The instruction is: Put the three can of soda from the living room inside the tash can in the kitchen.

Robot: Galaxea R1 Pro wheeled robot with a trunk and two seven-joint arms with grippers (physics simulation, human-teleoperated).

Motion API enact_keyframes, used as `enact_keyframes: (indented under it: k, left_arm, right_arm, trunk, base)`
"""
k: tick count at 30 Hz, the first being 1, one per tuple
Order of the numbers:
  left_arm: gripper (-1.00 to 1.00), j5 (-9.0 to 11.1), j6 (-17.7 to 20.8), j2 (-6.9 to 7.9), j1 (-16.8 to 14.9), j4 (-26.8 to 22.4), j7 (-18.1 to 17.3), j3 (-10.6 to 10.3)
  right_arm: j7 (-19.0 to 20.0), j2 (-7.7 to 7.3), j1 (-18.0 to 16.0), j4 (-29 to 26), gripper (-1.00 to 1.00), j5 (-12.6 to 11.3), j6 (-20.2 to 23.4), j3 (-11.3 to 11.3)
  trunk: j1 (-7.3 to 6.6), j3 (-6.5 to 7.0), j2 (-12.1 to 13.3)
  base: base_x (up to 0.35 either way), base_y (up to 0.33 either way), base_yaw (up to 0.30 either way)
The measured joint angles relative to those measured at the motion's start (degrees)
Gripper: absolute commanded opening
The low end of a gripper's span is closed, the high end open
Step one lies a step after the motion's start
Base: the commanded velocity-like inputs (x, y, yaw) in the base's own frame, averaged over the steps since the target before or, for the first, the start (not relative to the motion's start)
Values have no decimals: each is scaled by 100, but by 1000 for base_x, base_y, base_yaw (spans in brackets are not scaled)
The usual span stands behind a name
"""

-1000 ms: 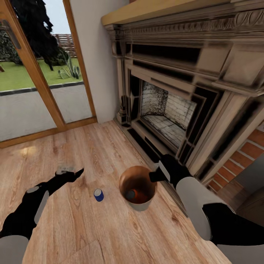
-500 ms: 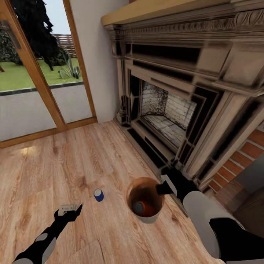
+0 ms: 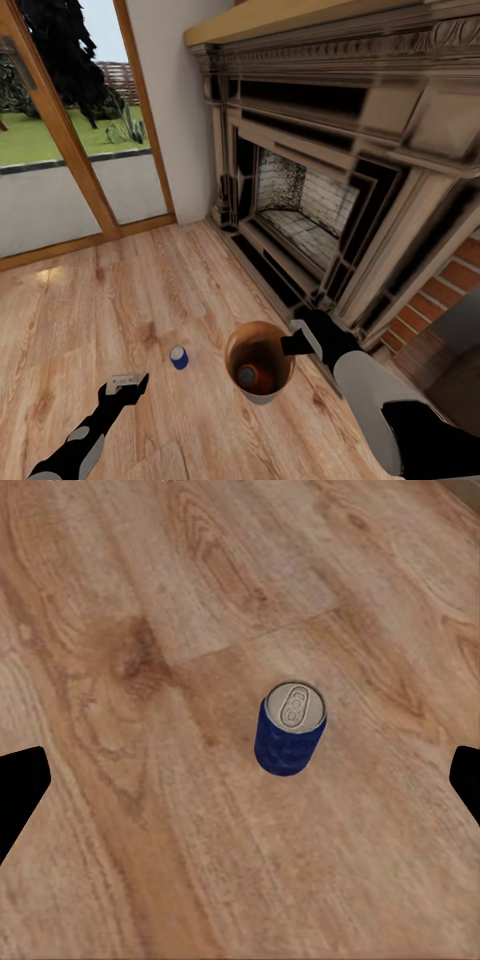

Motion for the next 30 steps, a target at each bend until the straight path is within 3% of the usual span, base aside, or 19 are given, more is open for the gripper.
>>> enact_keyframes:
  k: [11,15,24,27,30]
  left_arm:
    - [100,0,7,-4,2,10,3,-149]
    - [100,7,2,-4,2,-4,3,-161]
    - [100,16,27,-3,2,-7,-26,-160]
    - [100,20,31,-4,2,-2,-29,-155]
    - [100,24,33,-4,2,-10,-27,-157]
  right_arm:
    - [8,-14,14,-9,-100,59,-22,-15]
    - [19,-13,16,-9,-100,-59,-20,-32]
    - [231,-26,17,-7,-100,92,-23,-27]
    - [350,-22,18,-10,-100,-82,-5,-37]
    - [384,-22,19,-9,-100,12,-8,-26]
  trunk:
    - [0,0,0]
    - [0,4,0]
    - [0,37,0]
    - [0,51,0]
    - [0,65,0]
  base:
    - [272,25,-3]
    - [89,26,-122]
    - [-87,75,-221]
    - [-210,181,-233]
    - [-220,195,-233]
